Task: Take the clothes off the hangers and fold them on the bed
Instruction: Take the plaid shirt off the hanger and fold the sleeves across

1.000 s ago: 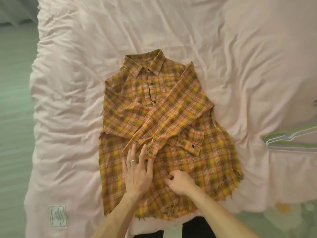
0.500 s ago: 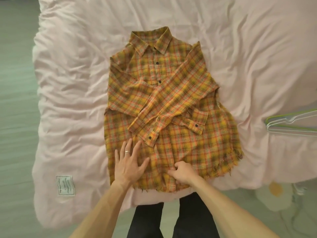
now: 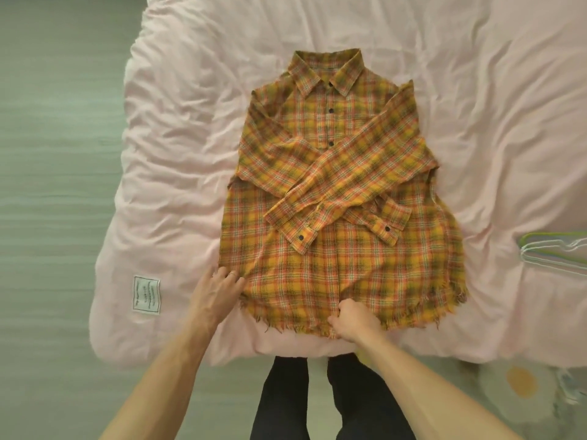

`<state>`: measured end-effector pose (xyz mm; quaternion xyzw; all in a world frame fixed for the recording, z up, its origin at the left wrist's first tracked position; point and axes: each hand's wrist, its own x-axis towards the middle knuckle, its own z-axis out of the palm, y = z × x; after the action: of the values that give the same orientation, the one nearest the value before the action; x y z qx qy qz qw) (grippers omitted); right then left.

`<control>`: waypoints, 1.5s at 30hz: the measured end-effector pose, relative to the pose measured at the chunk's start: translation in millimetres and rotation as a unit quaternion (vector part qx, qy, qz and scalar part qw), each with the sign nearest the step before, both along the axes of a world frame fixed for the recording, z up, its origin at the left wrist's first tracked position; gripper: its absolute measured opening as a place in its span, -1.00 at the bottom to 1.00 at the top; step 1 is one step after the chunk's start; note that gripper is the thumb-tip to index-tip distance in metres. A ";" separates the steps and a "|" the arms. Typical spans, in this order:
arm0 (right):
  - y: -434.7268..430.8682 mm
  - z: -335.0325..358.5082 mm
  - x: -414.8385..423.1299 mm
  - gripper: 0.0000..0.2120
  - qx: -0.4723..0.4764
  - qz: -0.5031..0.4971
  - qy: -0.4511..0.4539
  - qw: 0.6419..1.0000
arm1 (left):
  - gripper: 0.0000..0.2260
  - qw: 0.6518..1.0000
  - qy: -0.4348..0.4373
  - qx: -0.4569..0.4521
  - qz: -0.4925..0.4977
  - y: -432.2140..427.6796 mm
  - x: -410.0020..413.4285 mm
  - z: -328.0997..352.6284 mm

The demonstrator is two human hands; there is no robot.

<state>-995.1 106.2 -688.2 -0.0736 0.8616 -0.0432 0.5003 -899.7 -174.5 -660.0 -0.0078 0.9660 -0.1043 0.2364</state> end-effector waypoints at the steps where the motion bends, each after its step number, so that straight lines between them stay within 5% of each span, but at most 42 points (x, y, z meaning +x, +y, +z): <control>1: 0.0 0.7 -2.8 -0.75 -0.006 0.015 -0.003 1.000 | -0.87 0.999 -0.022 -0.030 0.008 6.8 -5.3 4.5; 6: 22.1 14.7 -23.7 -0.58 -0.038 0.053 -0.059 0.996 | -0.81 0.976 -0.115 -0.153 0.105 59.3 -17.3 14.4; 9: 58.7 28.6 -49.4 -0.57 -0.074 -0.012 0.003 0.997 | -0.66 0.960 -0.080 -0.081 0.257 97.6 -15.4 11.0; 12: 108.6 36.2 -74.7 -0.60 -0.101 -0.084 0.102 0.986 | -0.44 0.888 -0.048 0.068 0.452 134.8 -15.7 8.0; 14: 149.7 35.9 -88.0 -0.51 -0.101 -0.145 0.180 0.968 | -0.42 0.810 0.018 0.155 0.566 156.1 -17.0 3.6; 16: 179.3 28.9 -102.1 -0.36 -0.100 -0.214 0.214 0.948 | -0.50 0.691 0.098 0.214 0.683 162.2 -19.3 4.7; 18: 204.4 16.1 -114.9 -0.21 -0.120 -0.285 0.164 0.937 | -0.59 0.535 0.199 0.271 0.775 157.8 -21.6 4.5; 20: 221.4 -2.6 -122.9 -0.14 -0.172 -0.354 0.076 0.916 | -0.47 0.410 0.273 0.326 0.807 136.0 -18.7 -5.0; 23: 228.5 -14.6 -120.1 -0.48 -0.208 -0.382 -0.011 0.900 | -0.14 0.305 0.299 0.348 0.834 100.4 -3.5 -24.0; 25: 223.8 -16.4 -116.3 -0.63 -0.216 -0.397 -0.023 0.892 | -0.19 0.263 0.294 0.370 0.841 85.1 4.8 -28.7; 28: 214.0 -18.4 -113.2 -0.76 -0.224 -0.464 -0.024 0.857 | -0.54 0.279 0.237 0.418 0.832 79.3 3.3 -13.2; 35: 188.0 -8.9 -102.0 -0.60 -0.346 -0.639 -0.096 0.680 | -0.61 0.299 0.225 0.473 0.797 59.9 -7.3 1.3; 39: 174.5 -10.9 -100.5 -0.50 -0.332 -0.667 -0.115 0.657 | -0.62 0.317 0.221 0.479 0.789 48.5 -4.5 -2.2; 45: 187.6 -1.7 -87.5 -0.54 -0.268 -0.709 0.019 0.652 | -0.72 0.358 0.202 0.513 0.753 53.0 12.6 6.3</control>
<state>-1082.6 293.8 -689.9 0.4285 0.6114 -0.6125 0.2597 -887.1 -121.5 -653.7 -0.6302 0.4415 0.6381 -0.0281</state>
